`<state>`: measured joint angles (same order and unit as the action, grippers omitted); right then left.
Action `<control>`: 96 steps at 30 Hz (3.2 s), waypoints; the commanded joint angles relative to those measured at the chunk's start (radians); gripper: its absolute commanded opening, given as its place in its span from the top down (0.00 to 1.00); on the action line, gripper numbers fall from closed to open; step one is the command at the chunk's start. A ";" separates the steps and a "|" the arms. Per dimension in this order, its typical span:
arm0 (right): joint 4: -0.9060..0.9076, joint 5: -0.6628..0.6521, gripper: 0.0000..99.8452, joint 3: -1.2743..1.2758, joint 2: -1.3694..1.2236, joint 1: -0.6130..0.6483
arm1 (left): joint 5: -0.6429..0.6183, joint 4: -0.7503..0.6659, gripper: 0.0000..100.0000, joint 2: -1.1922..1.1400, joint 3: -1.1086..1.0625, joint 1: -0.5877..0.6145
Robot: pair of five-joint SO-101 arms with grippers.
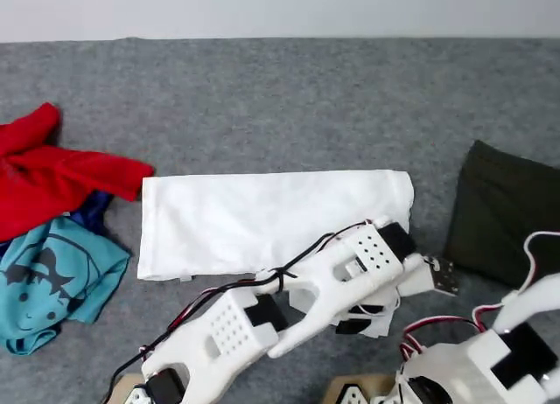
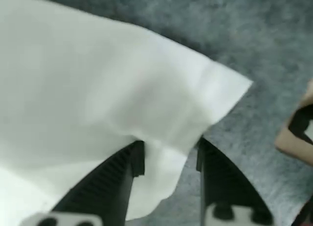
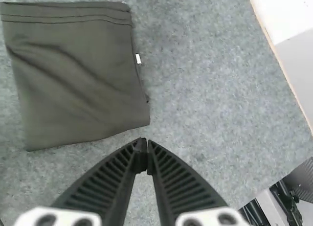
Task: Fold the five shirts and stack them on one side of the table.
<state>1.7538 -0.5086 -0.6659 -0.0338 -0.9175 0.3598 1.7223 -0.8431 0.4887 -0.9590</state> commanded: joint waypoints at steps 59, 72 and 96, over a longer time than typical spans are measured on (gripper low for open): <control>0.042 -0.011 0.99 -0.006 0.051 -0.025 | -0.011 -0.049 0.83 -0.094 0.498 0.404; 0.044 -0.011 0.99 -0.006 0.053 -0.027 | -0.012 -0.029 0.83 -0.157 0.697 0.402; 0.042 -0.057 0.99 -0.008 0.054 -0.073 | -0.040 -0.011 0.87 0.419 -0.082 0.351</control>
<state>1.7568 -0.5562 -0.6659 -0.0338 -0.9881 0.3261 1.7269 -0.5178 0.4902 -0.6368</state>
